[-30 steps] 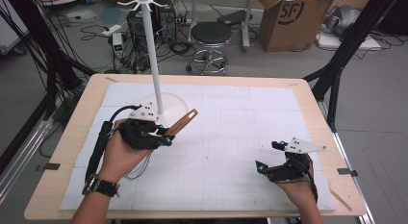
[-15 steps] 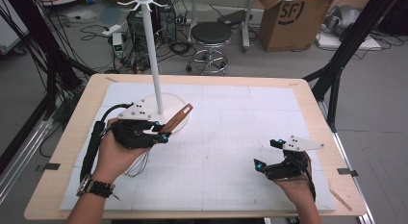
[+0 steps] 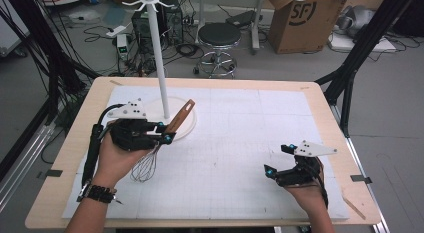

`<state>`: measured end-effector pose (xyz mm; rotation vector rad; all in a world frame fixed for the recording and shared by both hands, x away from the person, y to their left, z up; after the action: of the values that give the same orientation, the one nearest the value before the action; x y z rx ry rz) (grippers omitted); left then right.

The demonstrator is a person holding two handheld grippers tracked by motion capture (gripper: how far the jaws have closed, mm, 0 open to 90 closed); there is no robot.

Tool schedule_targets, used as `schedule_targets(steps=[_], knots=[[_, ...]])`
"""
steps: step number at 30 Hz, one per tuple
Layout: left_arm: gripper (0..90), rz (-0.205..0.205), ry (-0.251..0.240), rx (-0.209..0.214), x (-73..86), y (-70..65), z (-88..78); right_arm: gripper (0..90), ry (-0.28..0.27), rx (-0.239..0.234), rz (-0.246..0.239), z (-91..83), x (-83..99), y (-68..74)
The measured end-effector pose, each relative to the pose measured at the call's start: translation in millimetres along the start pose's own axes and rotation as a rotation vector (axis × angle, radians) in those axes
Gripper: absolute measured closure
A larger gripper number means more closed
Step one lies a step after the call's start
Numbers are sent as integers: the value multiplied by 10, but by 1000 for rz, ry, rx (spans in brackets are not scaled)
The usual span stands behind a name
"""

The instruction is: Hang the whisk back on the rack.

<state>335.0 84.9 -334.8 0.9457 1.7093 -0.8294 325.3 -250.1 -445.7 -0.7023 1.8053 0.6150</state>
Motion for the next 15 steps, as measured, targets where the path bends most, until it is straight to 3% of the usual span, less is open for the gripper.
schedule_targets(steps=[3, 6, 15], knots=[[705, -5, -23, 39, -50, -28, -1, 5, 0, 3, 7, -9, 0, 8], [705, -1, -22, 46, -95, -25, -3, 5, -6, -2, -5, -16, -14, 6], [705, 27, -48, -9, -455, 156, -174, 5, 5, -21, -10, 34, 2, 47]])
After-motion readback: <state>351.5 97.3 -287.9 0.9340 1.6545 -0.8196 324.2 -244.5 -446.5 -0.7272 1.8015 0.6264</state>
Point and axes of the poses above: each handheld gripper's, and its own axes: z roughly forward along the jaws, x roughly out of its underside, y roughly to its left, the point moved 9 cm from there along z, roughly forward along the jaws, and after that the axes turned 10 degrees about -y, right-handed, at the moved point
